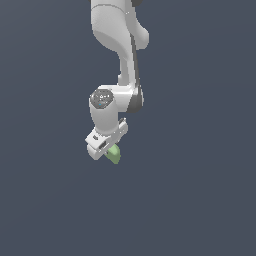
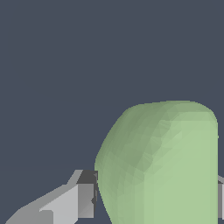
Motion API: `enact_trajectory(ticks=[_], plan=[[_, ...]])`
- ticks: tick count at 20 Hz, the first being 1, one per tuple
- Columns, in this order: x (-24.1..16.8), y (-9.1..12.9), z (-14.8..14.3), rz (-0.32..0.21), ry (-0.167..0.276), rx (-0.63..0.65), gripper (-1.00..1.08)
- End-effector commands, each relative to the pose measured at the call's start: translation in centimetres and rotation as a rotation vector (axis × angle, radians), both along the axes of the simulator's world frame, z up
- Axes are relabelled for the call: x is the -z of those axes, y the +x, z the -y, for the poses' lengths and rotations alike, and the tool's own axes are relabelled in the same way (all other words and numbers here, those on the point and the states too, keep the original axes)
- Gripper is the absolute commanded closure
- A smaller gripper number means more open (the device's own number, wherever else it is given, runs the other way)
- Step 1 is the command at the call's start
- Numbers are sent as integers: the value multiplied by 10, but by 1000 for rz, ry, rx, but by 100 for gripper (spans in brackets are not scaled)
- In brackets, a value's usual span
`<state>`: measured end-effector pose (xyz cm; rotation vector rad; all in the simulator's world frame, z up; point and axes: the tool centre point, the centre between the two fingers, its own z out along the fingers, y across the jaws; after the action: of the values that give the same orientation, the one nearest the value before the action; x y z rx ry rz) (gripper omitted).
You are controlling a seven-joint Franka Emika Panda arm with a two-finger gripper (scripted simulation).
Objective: Pick up the object and move it to a goal position.
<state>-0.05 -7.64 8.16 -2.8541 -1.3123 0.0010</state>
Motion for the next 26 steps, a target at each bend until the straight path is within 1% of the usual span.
enact_trajectory(ticks=[1,7,12,18,26], plan=[[-4,-1,0,1,0,0,108],[-28,-8,-3,1,-1,0,108],[-61,-17,-7,1,-1,0,108],[-120,-34,-13,1,-1,-1,108],[-212,-59,-24,1,0,-2,108]])
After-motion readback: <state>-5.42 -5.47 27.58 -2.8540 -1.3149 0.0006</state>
